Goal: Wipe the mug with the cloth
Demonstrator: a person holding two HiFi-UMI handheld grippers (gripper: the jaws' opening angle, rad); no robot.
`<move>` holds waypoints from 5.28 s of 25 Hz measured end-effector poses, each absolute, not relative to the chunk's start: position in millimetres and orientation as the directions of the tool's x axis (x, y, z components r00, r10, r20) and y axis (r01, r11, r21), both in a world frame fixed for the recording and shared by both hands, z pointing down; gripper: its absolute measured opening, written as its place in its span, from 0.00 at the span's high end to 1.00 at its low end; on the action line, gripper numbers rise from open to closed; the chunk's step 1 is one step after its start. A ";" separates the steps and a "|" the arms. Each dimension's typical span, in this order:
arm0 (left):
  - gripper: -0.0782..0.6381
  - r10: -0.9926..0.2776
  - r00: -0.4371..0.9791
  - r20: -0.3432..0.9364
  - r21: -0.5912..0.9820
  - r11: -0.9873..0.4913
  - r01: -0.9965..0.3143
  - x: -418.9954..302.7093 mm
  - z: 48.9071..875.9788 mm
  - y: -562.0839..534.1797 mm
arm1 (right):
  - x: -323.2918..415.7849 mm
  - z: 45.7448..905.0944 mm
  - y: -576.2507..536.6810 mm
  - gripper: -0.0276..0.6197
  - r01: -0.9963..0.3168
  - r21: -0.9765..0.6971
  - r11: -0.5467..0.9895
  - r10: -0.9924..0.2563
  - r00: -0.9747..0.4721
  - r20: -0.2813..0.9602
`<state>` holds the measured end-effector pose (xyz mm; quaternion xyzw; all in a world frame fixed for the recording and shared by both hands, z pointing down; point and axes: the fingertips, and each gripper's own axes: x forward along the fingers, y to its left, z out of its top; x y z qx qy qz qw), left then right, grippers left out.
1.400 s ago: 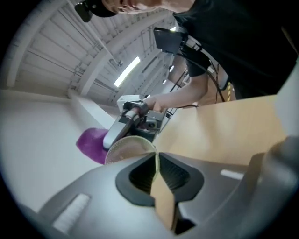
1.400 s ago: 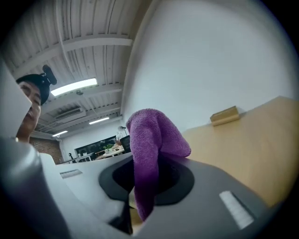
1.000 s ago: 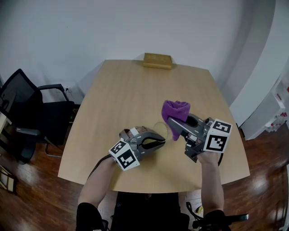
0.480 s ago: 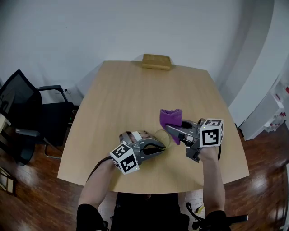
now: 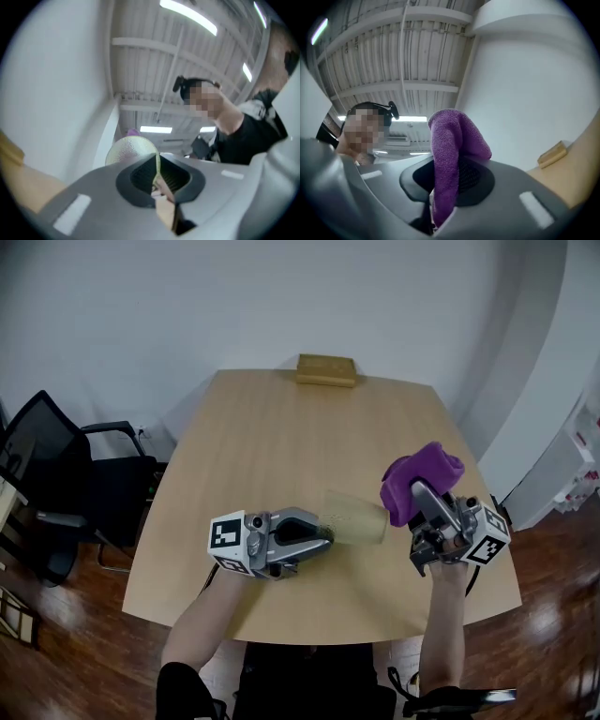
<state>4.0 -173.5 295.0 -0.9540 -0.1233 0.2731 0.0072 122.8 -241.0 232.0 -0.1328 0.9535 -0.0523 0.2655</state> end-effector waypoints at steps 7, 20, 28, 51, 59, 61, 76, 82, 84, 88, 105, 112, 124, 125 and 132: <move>0.83 0.337 0.630 -0.700 0.014 -0.875 0.484 -8.1 275.3 -160.2 | 105.4 233.2 -196.1 0.87 0.153 -0.093 0.984 0.070 -0.807 -0.586; 0.82 0.492 0.632 -0.599 -0.053 -0.811 0.582 7.7 298.2 -120.6 | 38.7 284.1 -225.9 0.87 0.227 -0.363 0.903 0.030 -0.879 -0.476; 0.83 0.422 0.612 -0.669 -0.025 -0.836 0.549 -3.3 277.2 -137.6 | 129.7 220.2 -192.1 0.87 0.148 -0.084 0.985 0.061 -0.770 -0.635; 0.83 0.465 0.661 -0.589 -0.012 -0.823 0.568 2.2 289.9 -127.8 | 63.3 222.6 -144.6 0.87 0.224 -0.049 0.973 0.194 -0.919 -0.344; 0.79 0.542 0.680 -0.494 -0.040 -0.795 0.605 9.4 311.2 -112.1 | 11.8 286.6 -212.4 0.87 0.092 -0.261 0.961 0.035 -0.976 -0.217; 0.82 0.524 0.678 -0.516 -0.047 -0.808 0.588 8.3 311.7 -116.8 | 19.4 291.6 -229.3 0.87 0.033 -0.344 0.938 -0.058 -0.966 -0.250; 0.83 0.395 0.551 -0.735 -0.043 -0.838 0.543 -27.1 279.9 -149.9 | 70.4 244.3 -206.5 0.87 0.355 -0.372 0.858 -0.058 -0.651 -0.757; 0.83 0.390 0.519 -0.760 -0.060 -0.838 0.542 -28.2 276.6 -146.3 | 30.3 294.7 -237.1 0.87 0.310 -0.596 0.741 -0.211 -0.736 -0.644; 0.83 0.347 0.504 -0.791 -0.037 -0.850 0.526 -29.1 270.2 -151.9 | 39.8 309.6 -246.4 0.87 0.229 -0.640 0.734 -0.294 -0.742 -0.602; 0.83 0.241 0.466 -0.852 0.018 -0.874 0.485 -38.9 255.3 -172.4 | 98.0 288.5 -248.4 0.87 0.231 -0.576 0.784 -0.369 -0.574 -0.732; 0.83 0.192 0.468 -0.862 0.071 -0.870 0.488 -33.3 261.9 -182.2 | 34.2 329.6 -255.6 0.87 0.140 -0.690 0.710 -0.423 -0.698 -0.577; 0.83 0.003 0.426 -0.905 0.200 -0.880 0.431 -50.7 270.1 -222.2 | 98.4 285.8 -239.9 0.87 -0.077 -0.498 0.864 -0.450 -0.563 -0.693; 0.82 0.052 0.399 -0.916 0.158 -0.865 0.477 -54.2 268.8 -211.7 | 16.6 306.5 -227.5 0.87 -0.348 -0.223 0.910 -0.412 -0.805 -0.426; 0.82 0.052 0.412 -0.910 0.160 -0.871 0.464 -53.2 270.0 -212.4 | 9.4 315.6 -230.6 0.87 -0.366 -0.217 0.905 -0.423 -0.829 -0.366; 0.83 0.016 0.411 -0.912 0.187 -0.874 0.449 -54.9 276.9 -222.2 | 32.8 336.6 -249.0 0.87 -0.503 -0.216 0.837 -0.544 -0.812 -0.214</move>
